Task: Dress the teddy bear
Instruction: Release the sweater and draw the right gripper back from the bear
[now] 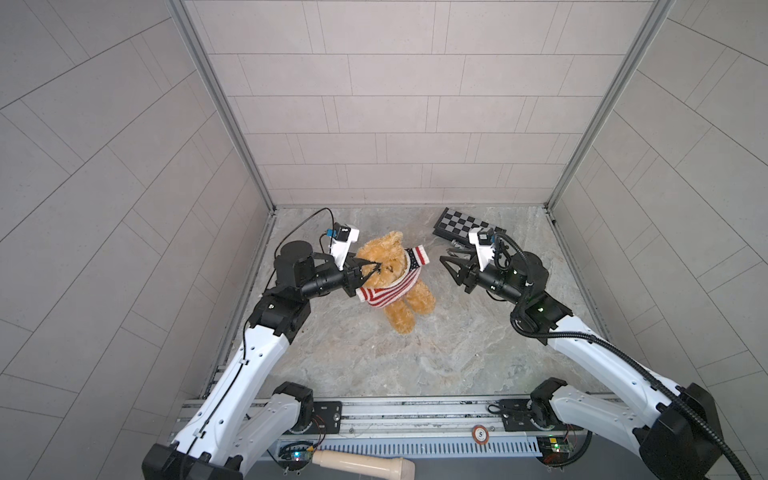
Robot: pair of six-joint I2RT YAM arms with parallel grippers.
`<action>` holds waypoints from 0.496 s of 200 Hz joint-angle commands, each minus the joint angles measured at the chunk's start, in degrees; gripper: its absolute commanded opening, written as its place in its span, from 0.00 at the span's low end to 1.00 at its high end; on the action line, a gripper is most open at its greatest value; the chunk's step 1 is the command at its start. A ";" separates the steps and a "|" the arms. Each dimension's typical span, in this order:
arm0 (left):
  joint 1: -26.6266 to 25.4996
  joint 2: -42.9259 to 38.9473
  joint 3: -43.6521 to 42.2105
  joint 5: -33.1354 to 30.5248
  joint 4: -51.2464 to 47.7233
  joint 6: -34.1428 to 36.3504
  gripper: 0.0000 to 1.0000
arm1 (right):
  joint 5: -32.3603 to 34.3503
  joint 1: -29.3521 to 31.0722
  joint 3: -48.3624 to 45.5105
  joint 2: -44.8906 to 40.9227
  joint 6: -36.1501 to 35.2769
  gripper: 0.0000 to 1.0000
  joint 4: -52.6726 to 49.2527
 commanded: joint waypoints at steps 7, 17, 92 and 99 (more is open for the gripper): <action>0.25 -2.25 2.91 8.97 1.87 0.30 0.00 | -3.26 0.00 -1.98 -0.38 -9.36 0.17 2.78; 0.26 -2.71 3.65 10.36 -0.39 1.37 0.00 | -5.59 0.03 -4.01 -1.77 -12.12 0.12 7.15; -0.35 -2.39 9.65 17.57 -15.98 9.26 0.00 | -18.94 0.22 -9.00 -10.48 -17.29 0.08 14.36; -0.61 -2.35 9.79 18.14 -16.98 9.88 0.00 | -20.31 0.21 -9.32 -11.10 -15.82 0.10 15.23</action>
